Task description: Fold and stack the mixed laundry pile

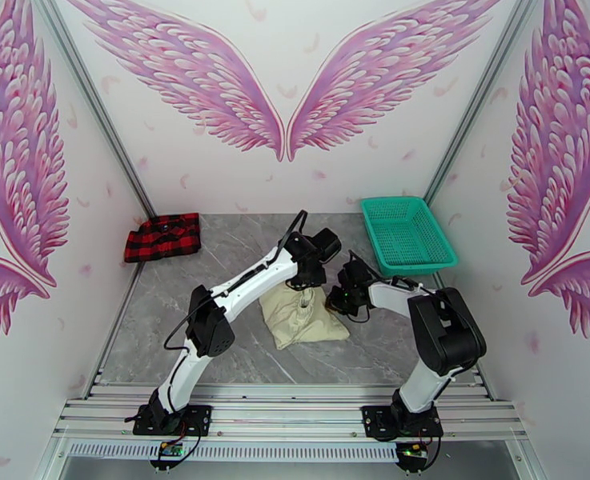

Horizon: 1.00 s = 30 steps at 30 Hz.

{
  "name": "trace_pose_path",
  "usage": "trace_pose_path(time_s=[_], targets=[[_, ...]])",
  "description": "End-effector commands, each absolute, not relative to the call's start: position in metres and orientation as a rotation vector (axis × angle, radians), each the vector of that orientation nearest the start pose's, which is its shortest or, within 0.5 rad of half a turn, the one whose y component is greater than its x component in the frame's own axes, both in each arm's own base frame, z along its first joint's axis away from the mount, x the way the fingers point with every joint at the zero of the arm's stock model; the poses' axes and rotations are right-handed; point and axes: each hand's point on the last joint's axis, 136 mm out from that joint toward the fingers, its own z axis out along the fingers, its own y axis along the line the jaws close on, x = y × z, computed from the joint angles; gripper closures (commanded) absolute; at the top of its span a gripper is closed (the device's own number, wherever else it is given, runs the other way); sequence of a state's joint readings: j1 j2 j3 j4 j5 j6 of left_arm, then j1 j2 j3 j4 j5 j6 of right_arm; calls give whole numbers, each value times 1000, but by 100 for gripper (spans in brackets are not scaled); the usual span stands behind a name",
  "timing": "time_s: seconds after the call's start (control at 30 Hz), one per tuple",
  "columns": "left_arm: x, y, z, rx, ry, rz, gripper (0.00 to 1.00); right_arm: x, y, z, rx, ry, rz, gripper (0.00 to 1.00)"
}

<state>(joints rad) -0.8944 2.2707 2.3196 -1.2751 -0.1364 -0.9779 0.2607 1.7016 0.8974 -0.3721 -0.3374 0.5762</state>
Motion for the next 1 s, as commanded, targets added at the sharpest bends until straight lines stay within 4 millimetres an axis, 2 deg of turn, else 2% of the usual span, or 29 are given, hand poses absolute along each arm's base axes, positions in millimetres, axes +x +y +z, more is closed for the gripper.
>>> trace_pose_path(time_s=[0.0, 0.07, 0.1, 0.2, 0.3, 0.4, 0.53, 0.6, 0.67, 0.77, 0.83, 0.9, 0.97], targets=[[354, -412, 167, -158, 2751, -445, 37, 332, 125, 51, 337, 2785, 531, 76], [360, -416, 172, -167, 2722, -495, 26, 330, 112, 65, 331, 2768, 460, 71], [364, -418, 176, -173, 2705, -515, 24, 328, 104, 72, 327, 2760, 421, 68], [371, -416, 188, -174, 2667, -541, 24, 320, 85, 88, 320, 2749, 314, 64], [374, -406, 202, -160, 2637, -535, 25, 313, 83, 101, 277, 2731, 314, 61], [370, -384, 205, -135, 2643, -490, 26, 311, 104, 118, 198, 2704, 480, 56], [355, -335, 186, -179, 2676, -415, 27, 313, 143, 143, 98, 2675, 636, 53], [351, -318, 173, -222, 2687, -474, 27, 314, 162, 147, 27, 2685, 655, 52], [346, -301, 158, -269, 2705, -517, 27, 313, 178, 142, -29, 2707, 661, 51], [340, -290, 132, -270, 2729, -603, 27, 315, 195, 120, -82, 2761, 665, 51], [337, -288, 114, -257, 2760, -621, 28, 317, 193, 93, -72, 2818, 606, 52], [334, -285, 101, -252, 2792, -590, 29, 318, 181, 67, -63, 2888, 486, 53], [333, -282, 96, -246, 2802, -570, 29, 317, 168, 47, -78, 2934, 358, 54]])
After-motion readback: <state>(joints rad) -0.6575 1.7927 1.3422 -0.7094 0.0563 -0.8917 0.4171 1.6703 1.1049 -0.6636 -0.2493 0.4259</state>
